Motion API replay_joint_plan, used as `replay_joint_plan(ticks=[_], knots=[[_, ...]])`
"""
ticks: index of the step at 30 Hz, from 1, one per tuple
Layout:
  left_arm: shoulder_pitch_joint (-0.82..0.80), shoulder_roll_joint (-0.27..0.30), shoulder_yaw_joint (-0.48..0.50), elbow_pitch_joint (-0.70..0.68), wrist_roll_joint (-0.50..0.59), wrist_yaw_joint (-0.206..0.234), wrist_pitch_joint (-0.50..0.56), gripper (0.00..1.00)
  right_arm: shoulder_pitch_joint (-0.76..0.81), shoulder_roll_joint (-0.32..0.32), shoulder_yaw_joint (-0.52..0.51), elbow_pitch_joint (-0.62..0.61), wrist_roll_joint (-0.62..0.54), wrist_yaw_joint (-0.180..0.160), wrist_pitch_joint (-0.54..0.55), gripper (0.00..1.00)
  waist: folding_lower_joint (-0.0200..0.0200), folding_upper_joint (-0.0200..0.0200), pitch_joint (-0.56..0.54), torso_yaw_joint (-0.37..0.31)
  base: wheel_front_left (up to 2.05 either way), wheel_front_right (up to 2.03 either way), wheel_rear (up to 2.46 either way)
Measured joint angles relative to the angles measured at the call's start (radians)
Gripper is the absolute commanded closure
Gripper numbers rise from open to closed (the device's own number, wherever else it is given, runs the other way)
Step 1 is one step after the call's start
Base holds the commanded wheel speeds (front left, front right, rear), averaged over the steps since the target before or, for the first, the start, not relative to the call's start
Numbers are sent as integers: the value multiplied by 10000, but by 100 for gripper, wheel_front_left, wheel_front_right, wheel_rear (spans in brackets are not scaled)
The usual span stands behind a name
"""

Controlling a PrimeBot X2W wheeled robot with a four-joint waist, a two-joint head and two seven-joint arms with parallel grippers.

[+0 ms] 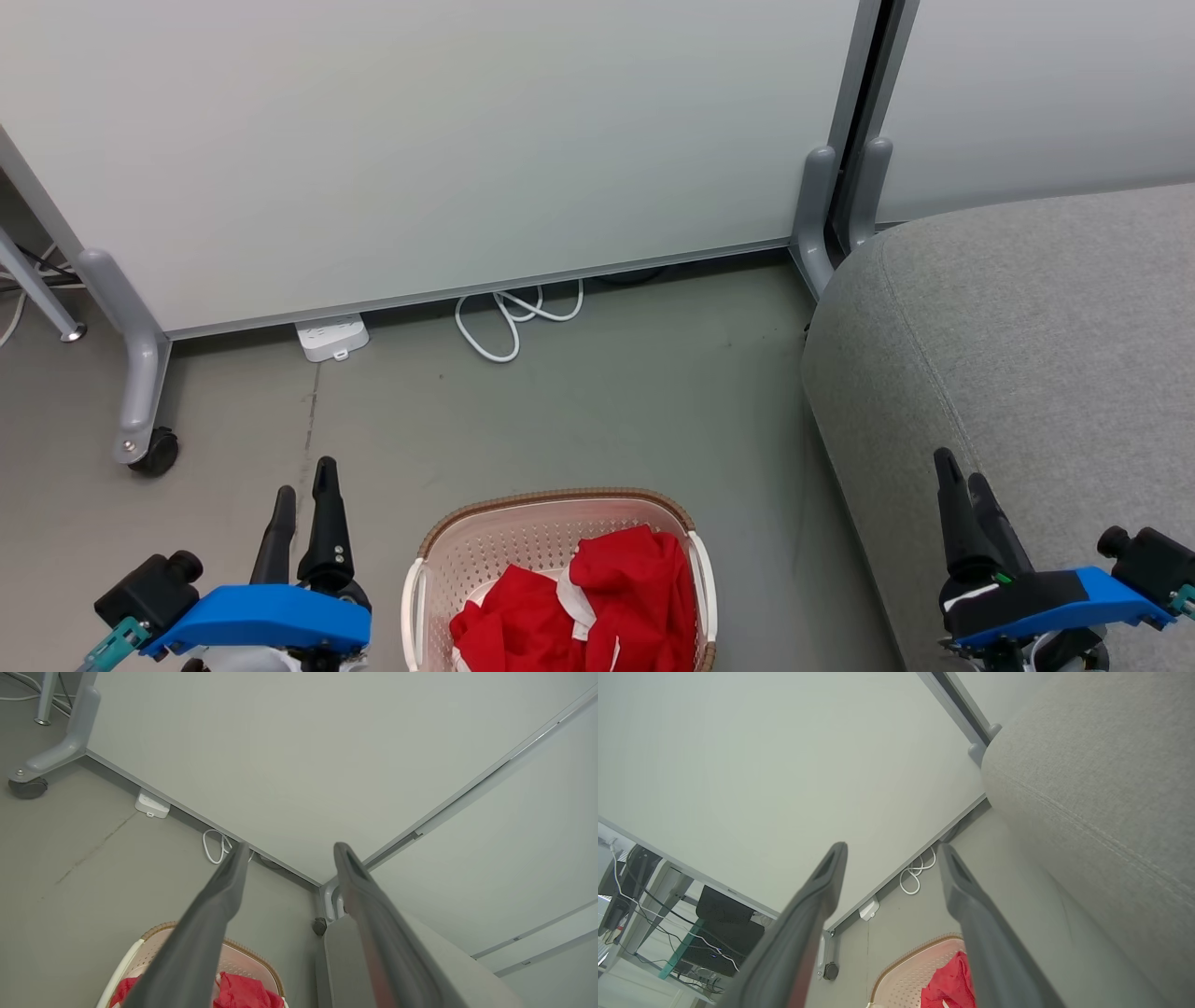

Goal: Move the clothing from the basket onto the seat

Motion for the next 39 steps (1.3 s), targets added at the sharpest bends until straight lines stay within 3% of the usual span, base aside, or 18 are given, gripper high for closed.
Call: replay_joint_plan(ticks=[24,39], knots=[[-1,25,-155,257,2750,13,-648,0,-44,-19,88,-205,-2892,2,-336,0,0,0,-26,-16,0,0,0],[0,40,-234,441,3877,13,-1003,0,-44,-31,174,-301,-4364,4,-523,0,0,0,-57,-73,0,0,0]])
